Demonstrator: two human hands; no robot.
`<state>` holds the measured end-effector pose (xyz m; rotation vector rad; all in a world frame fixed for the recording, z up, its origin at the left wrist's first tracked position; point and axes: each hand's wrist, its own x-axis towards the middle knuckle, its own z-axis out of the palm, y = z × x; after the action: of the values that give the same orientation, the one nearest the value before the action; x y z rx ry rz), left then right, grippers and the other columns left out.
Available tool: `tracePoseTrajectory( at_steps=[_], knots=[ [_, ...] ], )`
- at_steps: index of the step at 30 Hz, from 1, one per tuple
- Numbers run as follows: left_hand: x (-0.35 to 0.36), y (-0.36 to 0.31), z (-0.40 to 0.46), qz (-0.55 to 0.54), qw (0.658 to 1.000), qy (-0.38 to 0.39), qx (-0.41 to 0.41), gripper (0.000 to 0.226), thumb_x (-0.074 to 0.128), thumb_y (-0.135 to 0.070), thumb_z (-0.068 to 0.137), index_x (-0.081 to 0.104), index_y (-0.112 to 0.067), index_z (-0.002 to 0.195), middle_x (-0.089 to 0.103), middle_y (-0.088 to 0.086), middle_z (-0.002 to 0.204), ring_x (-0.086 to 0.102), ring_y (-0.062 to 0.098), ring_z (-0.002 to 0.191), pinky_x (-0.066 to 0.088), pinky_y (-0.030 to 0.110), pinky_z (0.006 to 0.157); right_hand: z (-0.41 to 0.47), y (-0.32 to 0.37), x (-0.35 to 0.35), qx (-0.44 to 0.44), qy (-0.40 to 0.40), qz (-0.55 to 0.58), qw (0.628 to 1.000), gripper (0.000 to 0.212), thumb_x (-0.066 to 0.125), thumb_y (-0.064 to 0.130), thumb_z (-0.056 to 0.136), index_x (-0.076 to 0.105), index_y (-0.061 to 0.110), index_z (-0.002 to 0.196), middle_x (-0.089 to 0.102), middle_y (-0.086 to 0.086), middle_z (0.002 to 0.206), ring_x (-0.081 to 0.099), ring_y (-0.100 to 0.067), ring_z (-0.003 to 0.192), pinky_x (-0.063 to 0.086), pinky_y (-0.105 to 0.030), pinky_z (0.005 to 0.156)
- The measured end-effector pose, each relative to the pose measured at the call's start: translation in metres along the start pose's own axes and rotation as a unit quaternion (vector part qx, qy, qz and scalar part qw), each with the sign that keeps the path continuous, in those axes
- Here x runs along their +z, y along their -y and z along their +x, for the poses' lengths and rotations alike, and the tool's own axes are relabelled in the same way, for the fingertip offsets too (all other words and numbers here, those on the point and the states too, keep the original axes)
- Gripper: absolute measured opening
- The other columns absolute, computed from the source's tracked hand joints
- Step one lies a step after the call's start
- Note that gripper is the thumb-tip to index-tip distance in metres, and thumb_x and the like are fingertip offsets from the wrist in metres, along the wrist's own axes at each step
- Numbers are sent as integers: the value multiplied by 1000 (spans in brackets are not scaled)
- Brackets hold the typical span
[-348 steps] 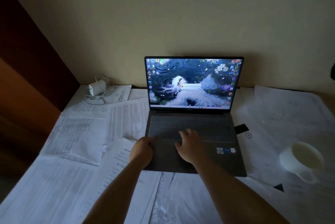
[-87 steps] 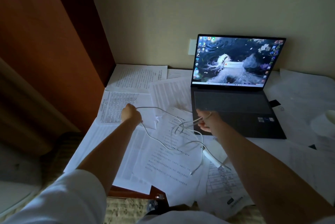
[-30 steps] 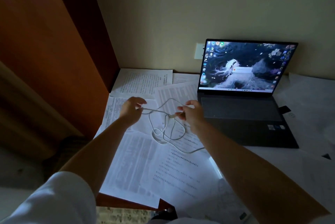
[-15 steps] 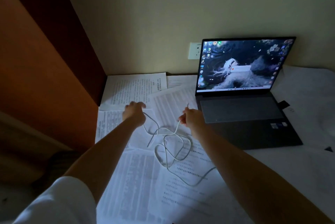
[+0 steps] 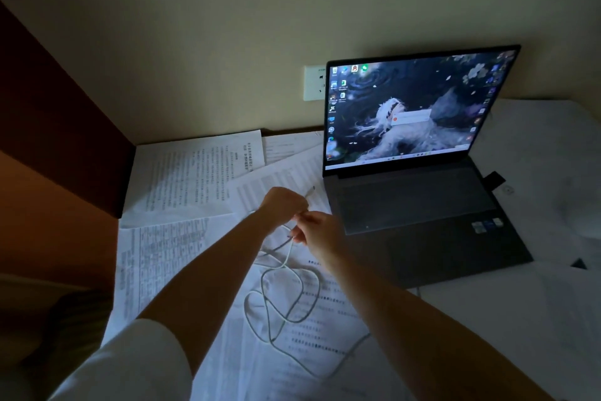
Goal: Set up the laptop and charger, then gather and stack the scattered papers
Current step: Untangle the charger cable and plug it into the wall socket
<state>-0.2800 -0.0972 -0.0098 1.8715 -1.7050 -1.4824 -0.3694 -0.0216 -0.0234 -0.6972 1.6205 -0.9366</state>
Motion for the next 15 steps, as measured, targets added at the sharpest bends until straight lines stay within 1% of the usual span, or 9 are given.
tracePoseTrajectory(
  at_steps=[2, 4, 6, 7, 8, 10, 12, 13, 15],
  knots=[
    [5, -1, 10, -12, 1000, -11, 9, 14, 59, 5, 86, 68, 2, 97, 67, 22, 87, 59, 15, 62, 49, 17, 57, 9, -3, -8, -12, -14, -28, 999, 17, 59, 13, 91, 68, 5, 80, 61, -3, 56, 53, -7, 43, 43, -20, 49],
    [9, 1, 19, 59, 998, -14, 33, 27, 49, 8, 91, 64, 4, 112, 68, 22, 98, 62, 18, 66, 52, 17, 58, 17, -2, -20, -33, -51, -88, 994, 17, 55, 15, 93, 66, 8, 83, 58, 1, 58, 53, -4, 48, 41, -14, 49],
    [12, 3, 29, 159, 983, -23, 88, 36, 39, 3, 94, 63, -3, 120, 66, 14, 114, 62, 22, 98, 50, 19, 80, 25, 0, -35, -61, -82, -148, 984, 18, 50, 17, 96, 64, 10, 86, 58, 4, 63, 54, -3, 55, 38, -8, 49],
    [14, 2, 32, 193, 975, -24, 108, 38, 38, 0, 95, 62, -6, 123, 64, 12, 122, 57, 23, 113, 45, 23, 95, 29, 1, -42, -74, -95, -170, 978, 19, 49, 18, 96, 65, 9, 89, 59, 2, 66, 55, -4, 58, 38, -9, 51],
    [16, 2, 35, 220, 967, -25, 126, 37, 40, -6, 96, 62, -11, 125, 61, 10, 127, 53, 23, 121, 40, 27, 103, 34, 1, -47, -88, -107, -190, 972, 21, 49, 18, 96, 66, 8, 92, 61, 0, 70, 57, -8, 62, 40, -12, 55],
    [22, 4, 42, 276, 947, -37, 159, 32, 48, -25, 98, 62, -22, 126, 60, 3, 129, 52, 21, 121, 42, 31, 99, 43, 3, -54, -113, -123, -224, 960, 22, 48, 20, 96, 67, 9, 95, 65, -4, 78, 62, -15, 73, 43, -19, 62],
    [26, 7, 46, 337, 925, -52, 169, 29, 50, -38, 96, 62, -32, 122, 59, -1, 118, 55, 19, 111, 44, 27, 81, 49, 4, -57, -126, -128, -244, 953, 22, 48, 22, 97, 67, 11, 96, 63, -1, 78, 61, -15, 75, 40, -16, 60],
    [26, 8, 47, 369, 911, -68, 174, 26, 51, -38, 96, 64, -32, 117, 57, -1, 112, 55, 19, 106, 43, 26, 75, 52, 4, -58, -133, -127, -254, 949, 22, 47, 23, 98, 66, 11, 95, 62, 1, 77, 60, -14, 74, 39, -16, 60],
    [28, 9, 52, 435, 868, -103, 218, 21, 55, -34, 95, 66, -27, 111, 54, 1, 104, 53, 21, 102, 44, 28, 74, 55, 2, -59, -148, -127, -286, 938, 22, 47, 22, 98, 65, 12, 91, 60, 2, 76, 57, -11, 71, 38, -15, 59]
  ],
)
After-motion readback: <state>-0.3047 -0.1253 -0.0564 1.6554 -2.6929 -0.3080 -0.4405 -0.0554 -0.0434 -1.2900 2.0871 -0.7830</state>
